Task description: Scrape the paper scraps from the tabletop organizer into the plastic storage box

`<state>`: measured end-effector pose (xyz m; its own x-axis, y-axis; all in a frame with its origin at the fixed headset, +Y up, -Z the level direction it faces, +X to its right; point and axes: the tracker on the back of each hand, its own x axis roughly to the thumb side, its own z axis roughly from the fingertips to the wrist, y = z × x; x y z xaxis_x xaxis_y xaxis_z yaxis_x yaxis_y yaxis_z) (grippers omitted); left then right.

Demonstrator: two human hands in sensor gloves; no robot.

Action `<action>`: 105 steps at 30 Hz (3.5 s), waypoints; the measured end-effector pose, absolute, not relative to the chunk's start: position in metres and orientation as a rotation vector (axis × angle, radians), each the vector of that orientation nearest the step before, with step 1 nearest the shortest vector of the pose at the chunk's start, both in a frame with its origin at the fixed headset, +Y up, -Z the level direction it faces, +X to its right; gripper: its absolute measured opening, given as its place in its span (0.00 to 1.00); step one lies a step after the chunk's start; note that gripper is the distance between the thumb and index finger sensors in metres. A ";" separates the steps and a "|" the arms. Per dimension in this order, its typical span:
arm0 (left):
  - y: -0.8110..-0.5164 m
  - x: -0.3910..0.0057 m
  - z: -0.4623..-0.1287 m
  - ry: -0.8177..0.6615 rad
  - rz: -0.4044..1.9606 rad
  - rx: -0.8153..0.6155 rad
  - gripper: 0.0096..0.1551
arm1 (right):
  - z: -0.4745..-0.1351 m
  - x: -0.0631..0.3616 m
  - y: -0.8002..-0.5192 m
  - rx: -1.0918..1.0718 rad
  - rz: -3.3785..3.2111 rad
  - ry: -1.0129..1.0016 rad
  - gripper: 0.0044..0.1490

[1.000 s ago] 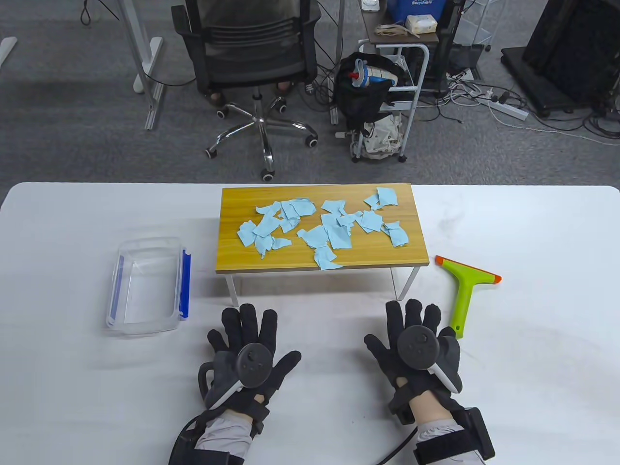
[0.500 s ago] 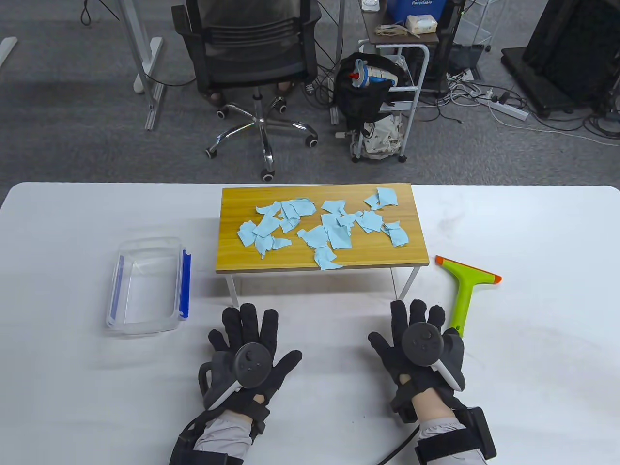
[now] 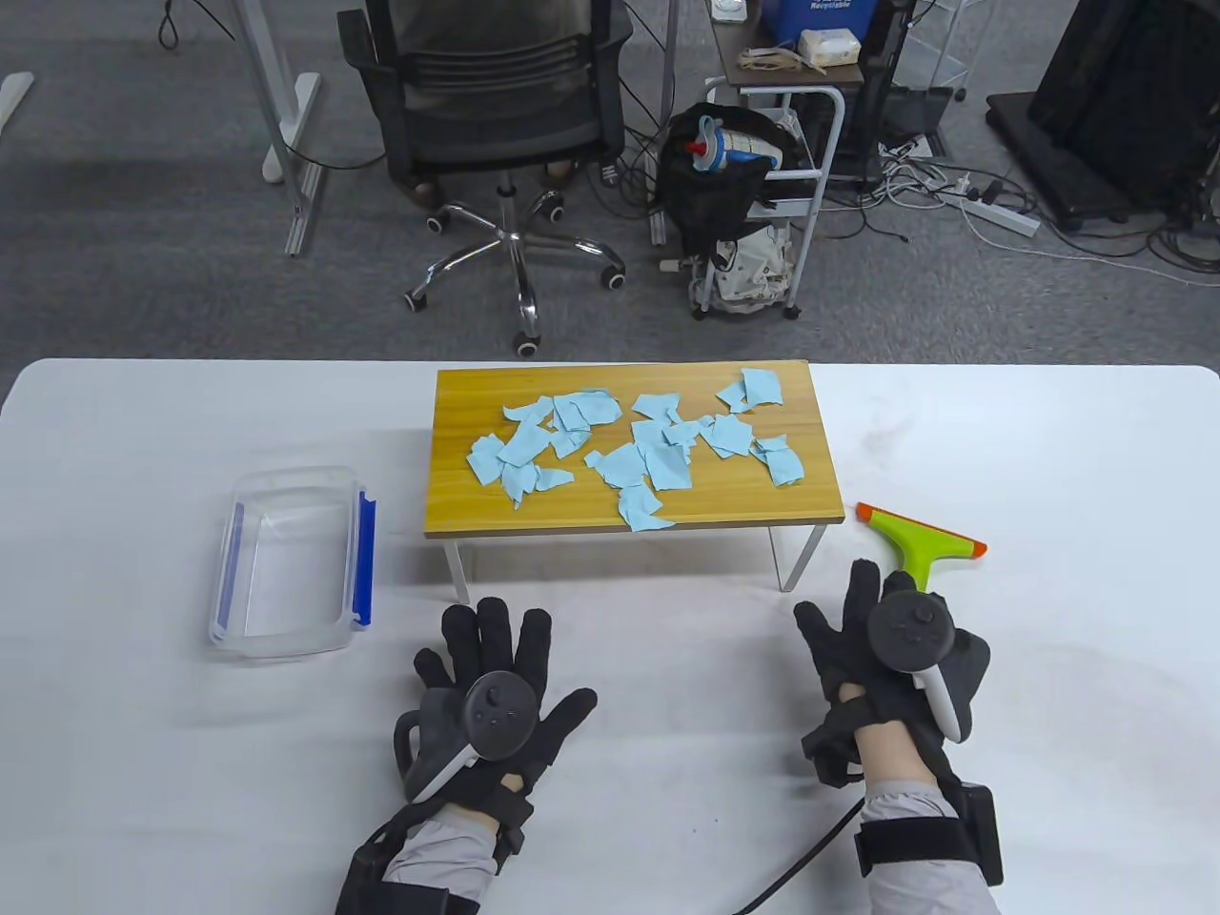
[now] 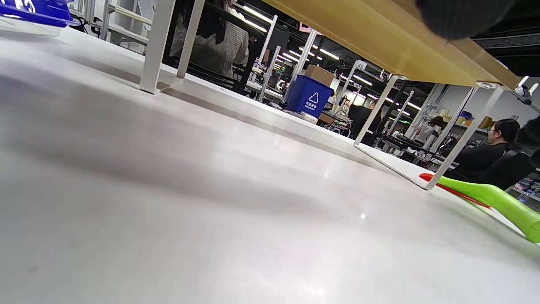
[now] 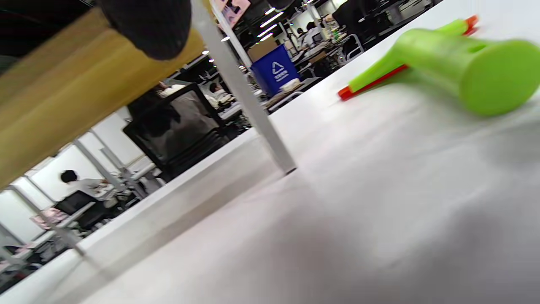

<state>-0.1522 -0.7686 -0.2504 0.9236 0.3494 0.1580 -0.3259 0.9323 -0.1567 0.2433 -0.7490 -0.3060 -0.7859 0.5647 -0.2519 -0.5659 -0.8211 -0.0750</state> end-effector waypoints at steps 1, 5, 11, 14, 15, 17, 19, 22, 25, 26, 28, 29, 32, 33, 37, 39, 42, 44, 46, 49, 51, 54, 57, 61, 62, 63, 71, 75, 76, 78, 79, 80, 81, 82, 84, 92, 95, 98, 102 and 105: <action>-0.769 -0.152 -0.250 -0.187 0.348 -0.132 0.54 | -0.311 0.248 -0.750 -0.388 2.522 0.021 0.54; -0.768 -0.152 -0.251 -0.189 0.339 -0.131 0.54 | -0.326 0.259 -0.751 -0.468 2.528 0.077 0.54; -0.769 -0.153 -0.252 -0.188 0.352 -0.144 0.54 | -0.346 0.270 -0.740 -0.538 2.501 0.123 0.54; -0.769 -0.154 -0.253 -0.185 0.363 -0.152 0.53 | -0.353 0.278 -0.735 -0.588 2.477 0.146 0.54; -0.769 -0.154 -0.253 -0.184 0.365 -0.153 0.53 | -0.356 0.282 -0.735 -0.610 2.460 0.160 0.54; -0.768 -0.155 -0.254 -0.178 0.369 -0.152 0.53 | -0.360 0.287 -0.736 -0.652 2.428 0.182 0.54; -0.768 -0.156 -0.255 -0.176 0.375 -0.152 0.53 | -0.364 0.291 -0.740 -0.703 2.429 0.233 0.54; -0.768 -0.157 -0.255 -0.175 0.380 -0.152 0.53 | -0.371 0.295 -0.752 -0.800 2.495 0.321 0.52; -0.768 -0.157 -0.255 -0.173 0.380 -0.153 0.53 | -0.377 0.294 -0.762 -0.905 2.612 0.441 0.50; -0.768 -0.157 -0.255 -0.173 0.379 -0.154 0.53 | -0.380 0.292 -0.766 -0.941 2.656 0.488 0.50; -0.768 -0.157 -0.255 -0.173 0.379 -0.155 0.53 | -0.384 0.290 -0.772 -0.993 2.721 0.540 0.49; -0.768 -0.157 -0.255 -0.173 0.379 -0.155 0.53 | -0.385 0.290 -0.775 -1.014 2.738 0.552 0.48; -0.768 -0.158 -0.255 -0.171 0.381 -0.157 0.52 | -0.389 0.289 -0.779 -1.040 2.716 0.561 0.48; -0.768 -0.158 -0.256 -0.171 0.382 -0.159 0.52 | -0.390 0.291 -0.779 -1.055 2.725 0.572 0.47; -0.768 -0.158 -0.256 -0.169 0.385 -0.162 0.53 | -0.388 0.296 -0.777 -1.019 2.668 0.514 0.45; -0.768 -0.159 -0.256 -0.169 0.388 -0.161 0.52 | -0.385 0.299 -0.772 -0.998 2.648 0.455 0.45; -0.768 -0.158 -0.256 -0.172 0.389 -0.162 0.52 | -0.381 0.303 -0.759 -0.945 2.601 0.323 0.44; -0.769 -0.158 -0.256 -0.175 0.387 -0.164 0.52 | -0.380 0.306 -0.742 -0.881 2.535 0.198 0.44; -0.769 -0.158 -0.255 -0.177 0.386 -0.165 0.52 | -0.380 0.307 -0.721 -0.810 2.504 0.084 0.44; -0.769 -0.158 -0.255 -0.177 0.382 -0.158 0.52 | -0.383 0.304 -0.678 -0.660 2.467 -0.064 0.43; -0.769 -0.158 -0.255 -0.174 0.381 -0.157 0.52 | -0.385 0.298 -0.647 -0.559 2.445 -0.136 0.43; -0.769 -0.158 -0.255 -0.169 0.382 -0.157 0.52 | -0.388 0.277 -0.597 -0.385 2.479 -0.234 0.42; -0.769 -0.158 -0.255 -0.165 0.384 -0.155 0.52 | -0.392 0.245 -0.556 -0.211 2.543 -0.312 0.41; -0.769 -0.159 -0.255 -0.164 0.386 -0.153 0.52 | -0.396 0.181 -0.516 0.055 2.632 -0.385 0.41; -0.769 -0.159 -0.255 -0.165 0.387 -0.154 0.52 | -0.397 0.171 -0.512 0.096 2.651 -0.388 0.40; -0.769 -0.159 -0.255 -0.165 0.388 -0.156 0.52 | -0.398 0.151 -0.506 0.169 2.696 -0.396 0.40; -0.768 -0.161 -0.256 -0.166 0.409 -0.144 0.52 | -0.411 0.030 -0.504 0.587 2.991 -0.386 0.34; -0.768 -0.161 -0.257 -0.165 0.417 -0.147 0.52 | -0.416 -0.016 -0.519 0.767 3.116 -0.348 0.33; -0.768 -0.161 -0.257 -0.165 0.419 -0.147 0.52 | -0.417 -0.024 -0.523 0.808 3.128 -0.330 0.33; -0.768 -0.162 -0.257 -0.166 0.423 -0.146 0.52 | -0.419 -0.040 -0.533 0.893 3.163 -0.270 0.33; -0.768 -0.162 -0.257 -0.166 0.423 -0.148 0.52 | -0.420 -0.047 -0.538 0.942 3.173 -0.246 0.33; -0.768 -0.162 -0.257 -0.167 0.424 -0.150 0.52 | -0.420 -0.053 -0.543 0.971 3.187 -0.230 0.33; -0.768 -0.162 -0.257 -0.167 0.424 -0.151 0.52 | -0.420 -0.059 -0.548 1.001 3.200 -0.220 0.33; -0.768 -0.162 -0.257 -0.167 0.424 -0.152 0.52 | -0.420 -0.062 -0.551 1.018 3.206 -0.219 0.33; -0.768 -0.162 -0.258 -0.166 0.426 -0.156 0.52 | -0.420 -0.068 -0.559 1.048 3.218 -0.192 0.33; -0.768 -0.162 -0.259 -0.165 0.433 -0.160 0.52 | -0.429 -0.066 -0.575 1.014 3.306 -0.066 0.33; -0.768 -0.162 -0.259 -0.166 0.434 -0.162 0.52 | -0.432 -0.060 -0.576 0.971 3.313 -0.067 0.33; -0.768 -0.162 -0.259 -0.165 0.434 -0.160 0.52 | -0.436 -0.054 -0.575 0.890 3.343 -0.011 0.33; -0.768 -0.162 -0.259 -0.164 0.435 -0.162 0.52 | -0.441 -0.044 -0.574 0.813 3.385 0.009 0.33; -0.768 -0.162 -0.259 -0.164 0.435 -0.162 0.52 | -0.446 -0.036 -0.572 0.711 3.411 0.067 0.33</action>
<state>-0.1625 -0.7681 -0.2590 0.8940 0.4308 0.1228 -0.4047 0.8943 -0.1908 -0.0355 -0.5717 -0.4459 -0.8608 -0.3223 0.3939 0.3375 -0.9408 -0.0324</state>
